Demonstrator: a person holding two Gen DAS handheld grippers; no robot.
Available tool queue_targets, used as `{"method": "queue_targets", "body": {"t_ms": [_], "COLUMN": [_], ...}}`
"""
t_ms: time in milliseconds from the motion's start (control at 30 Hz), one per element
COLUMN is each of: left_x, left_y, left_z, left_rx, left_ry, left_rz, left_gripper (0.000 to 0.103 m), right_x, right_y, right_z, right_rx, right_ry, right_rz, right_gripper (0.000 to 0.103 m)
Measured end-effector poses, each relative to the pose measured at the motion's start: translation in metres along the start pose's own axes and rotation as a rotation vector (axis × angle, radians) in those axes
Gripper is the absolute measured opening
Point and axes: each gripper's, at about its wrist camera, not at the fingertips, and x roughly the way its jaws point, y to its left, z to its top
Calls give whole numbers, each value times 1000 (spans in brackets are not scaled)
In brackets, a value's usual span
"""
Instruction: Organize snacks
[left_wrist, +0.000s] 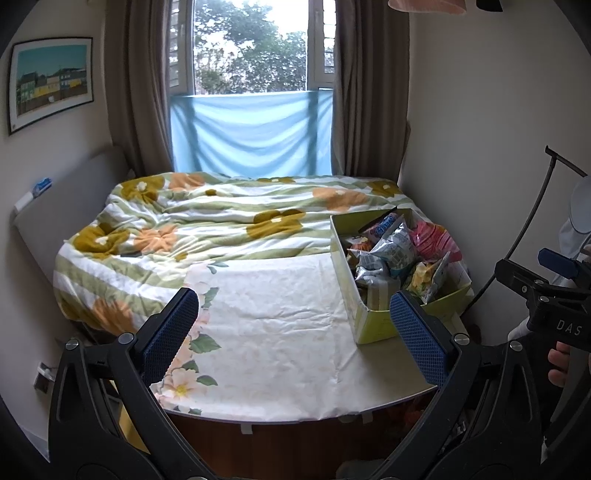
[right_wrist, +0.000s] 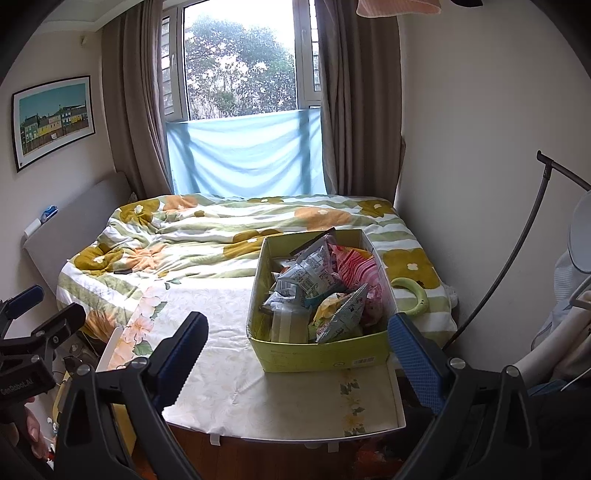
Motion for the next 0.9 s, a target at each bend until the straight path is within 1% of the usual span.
{"method": "queue_targets", "body": {"t_ms": [433, 667, 800, 900], "left_x": [0, 3, 1, -4], "left_y": [0, 3, 4, 6], "left_z": [1, 1, 0, 0], "left_rx": [0, -8, -8, -17], "left_ry": [0, 12, 6, -14], "left_rz": [0, -16, -5, -4], "left_gripper": [102, 102, 102, 102], "right_x": [0, 0, 0, 0], "right_y": [2, 2, 3, 3], "right_z": [0, 0, 0, 1], "right_rx": [-1, -2, -1, -3], "right_ry": [3, 4, 4, 4], "right_rz": [2, 1, 2, 2], "right_gripper": [97, 97, 97, 97]}}
